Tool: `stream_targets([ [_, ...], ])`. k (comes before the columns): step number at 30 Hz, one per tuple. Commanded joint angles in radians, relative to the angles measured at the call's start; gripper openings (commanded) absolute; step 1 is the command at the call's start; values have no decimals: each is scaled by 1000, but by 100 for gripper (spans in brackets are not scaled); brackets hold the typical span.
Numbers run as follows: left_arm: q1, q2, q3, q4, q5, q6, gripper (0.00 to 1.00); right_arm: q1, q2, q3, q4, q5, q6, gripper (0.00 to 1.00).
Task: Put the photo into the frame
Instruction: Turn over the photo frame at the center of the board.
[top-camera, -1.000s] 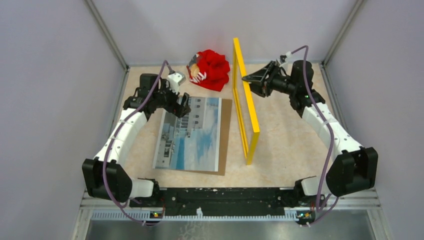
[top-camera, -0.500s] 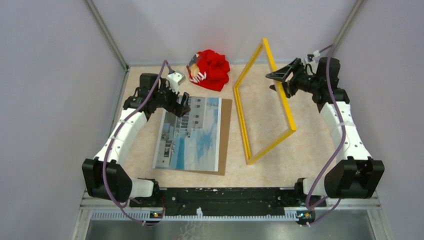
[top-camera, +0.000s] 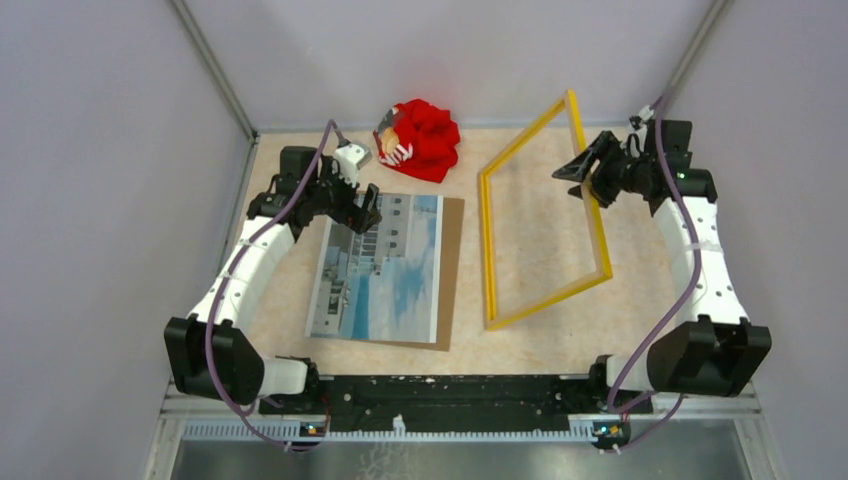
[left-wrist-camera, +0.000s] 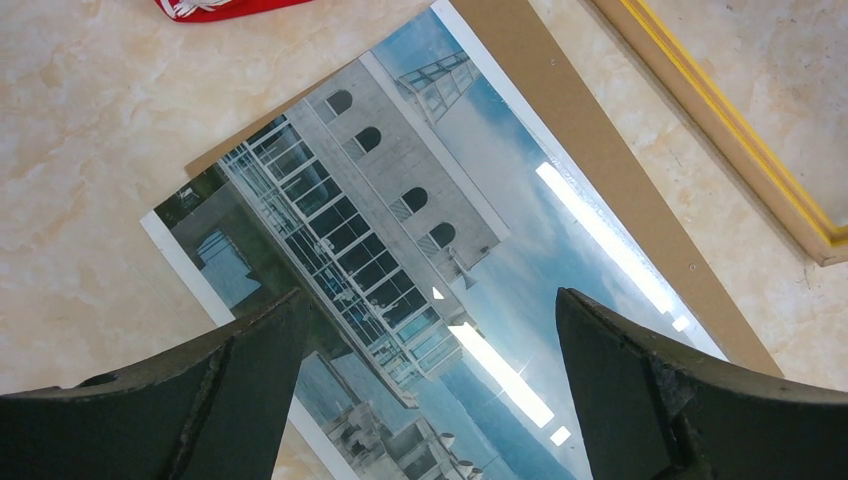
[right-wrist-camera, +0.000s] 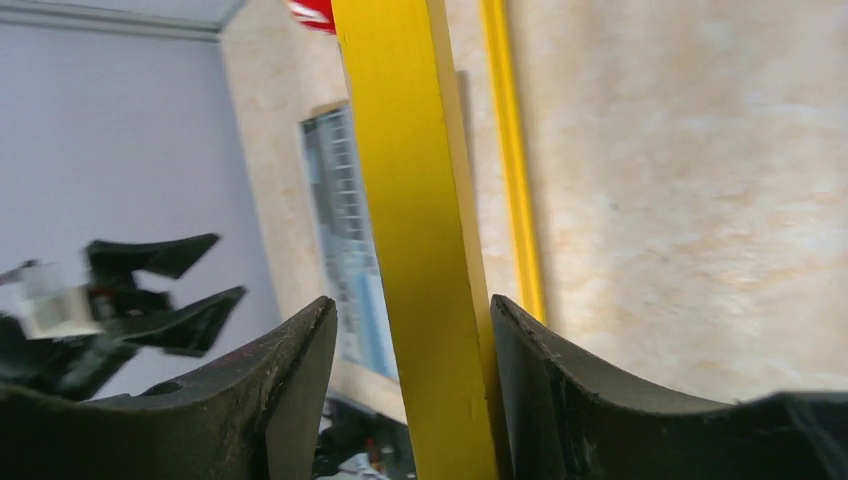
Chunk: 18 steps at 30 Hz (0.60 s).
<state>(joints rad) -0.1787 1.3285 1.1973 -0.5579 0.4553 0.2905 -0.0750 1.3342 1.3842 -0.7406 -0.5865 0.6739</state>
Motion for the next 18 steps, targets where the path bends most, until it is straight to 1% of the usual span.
stream_targets([
  [1,-5,-7,0,42,-1,-5,98,-2,18,0,-111,168,-170,57],
  [3,-7,-3,-3,42,-4,-2,98,-2,17,-28,-101,173,-214,56],
  [8,-7,-7,-6,45,-19,6,98,-2,28,-96,-74,183,-251,38],
  [9,-7,-10,-8,45,-20,7,98,-2,31,-106,-73,192,-259,35],
  [13,-7,-18,-25,60,-28,12,98,-2,51,-119,-74,236,-294,33],
  [18,-7,-14,-27,61,-31,14,98,7,107,-98,-72,247,-325,32],
])
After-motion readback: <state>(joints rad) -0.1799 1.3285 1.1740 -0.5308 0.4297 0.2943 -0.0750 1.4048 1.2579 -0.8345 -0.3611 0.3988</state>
